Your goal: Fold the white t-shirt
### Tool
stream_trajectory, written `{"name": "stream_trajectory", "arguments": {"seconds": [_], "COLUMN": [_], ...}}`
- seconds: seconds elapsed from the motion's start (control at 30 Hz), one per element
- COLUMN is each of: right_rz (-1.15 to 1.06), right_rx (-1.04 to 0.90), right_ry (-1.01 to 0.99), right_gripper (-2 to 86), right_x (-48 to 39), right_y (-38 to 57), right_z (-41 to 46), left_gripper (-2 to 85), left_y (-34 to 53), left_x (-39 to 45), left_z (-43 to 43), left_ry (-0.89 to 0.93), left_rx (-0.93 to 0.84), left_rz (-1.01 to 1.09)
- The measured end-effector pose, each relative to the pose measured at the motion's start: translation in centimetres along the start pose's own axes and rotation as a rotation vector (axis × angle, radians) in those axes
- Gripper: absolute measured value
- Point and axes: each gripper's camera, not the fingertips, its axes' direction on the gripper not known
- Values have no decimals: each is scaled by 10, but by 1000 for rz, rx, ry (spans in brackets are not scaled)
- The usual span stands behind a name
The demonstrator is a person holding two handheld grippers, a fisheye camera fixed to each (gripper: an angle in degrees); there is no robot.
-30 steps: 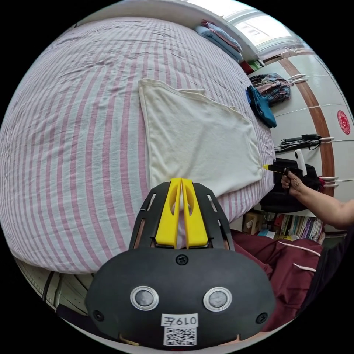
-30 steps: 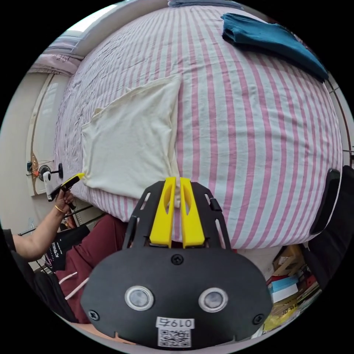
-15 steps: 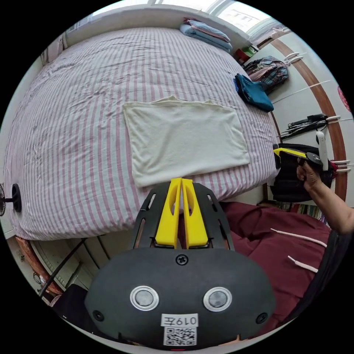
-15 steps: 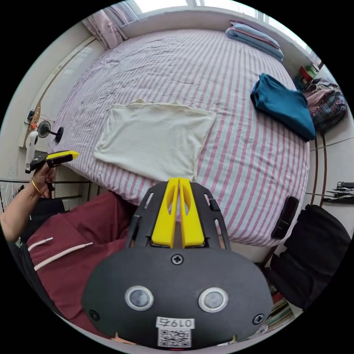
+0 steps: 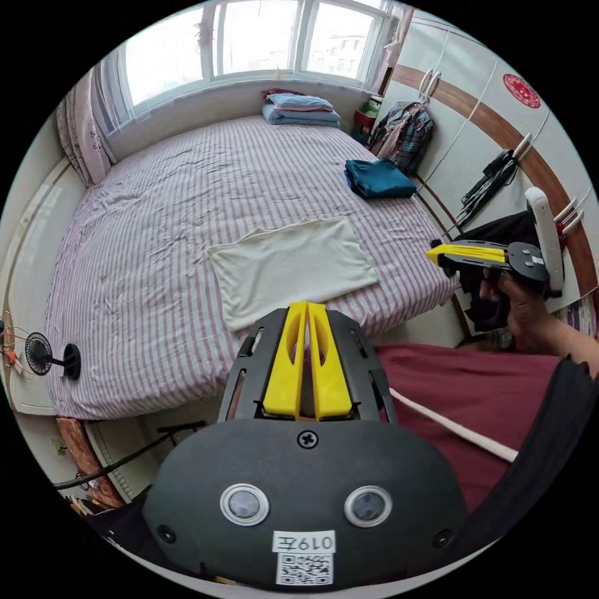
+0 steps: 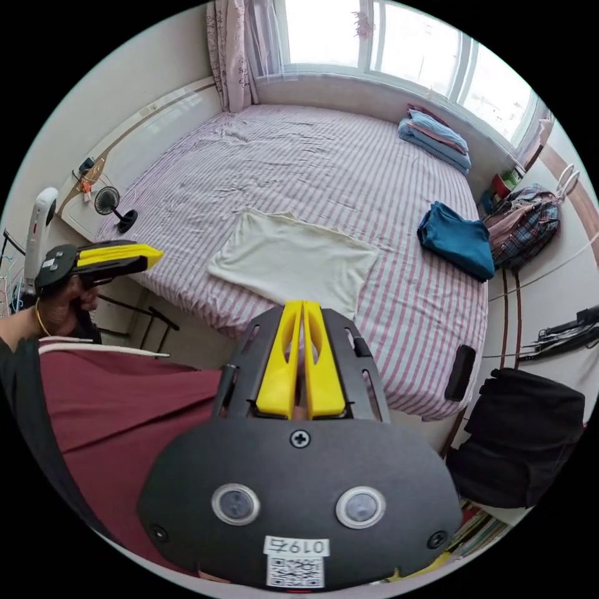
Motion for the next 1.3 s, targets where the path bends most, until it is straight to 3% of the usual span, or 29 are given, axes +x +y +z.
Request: {"name": "stream_trajectory", "arguments": {"seconds": [0.07,0.43,0.73,0.87,1.03,1.13,1.3], "right_rz": [59,229,209,184,125,101,119], "right_rx": [-9,140,114,133,195,344,284], "right_ry": [35,274,241,257,83,132,221], "right_gripper": [-9,-8,-8,-8,-9,-9,-9], "right_x": [-17,-124,-164,-167,-152,-131,-79], "right_y": [21,132,167,173,165,160,123], "right_z": [4,6,17,21,27,29,57], "left_gripper": [6,7,18,48,62,51,19], "left_y": [19,105,128,127,108,87,38], "left_x": [-8,-23,-13,-4,3,14,34], "left_z": [-5,-32,-50,-55,-49,-47,-48], "left_ry": [116,302,377,352,429,424,384], "left_rx": [-67,-87,-58,-90,-153,-185,-194], "left_rz": [6,147,209,196,165,181,201]}}
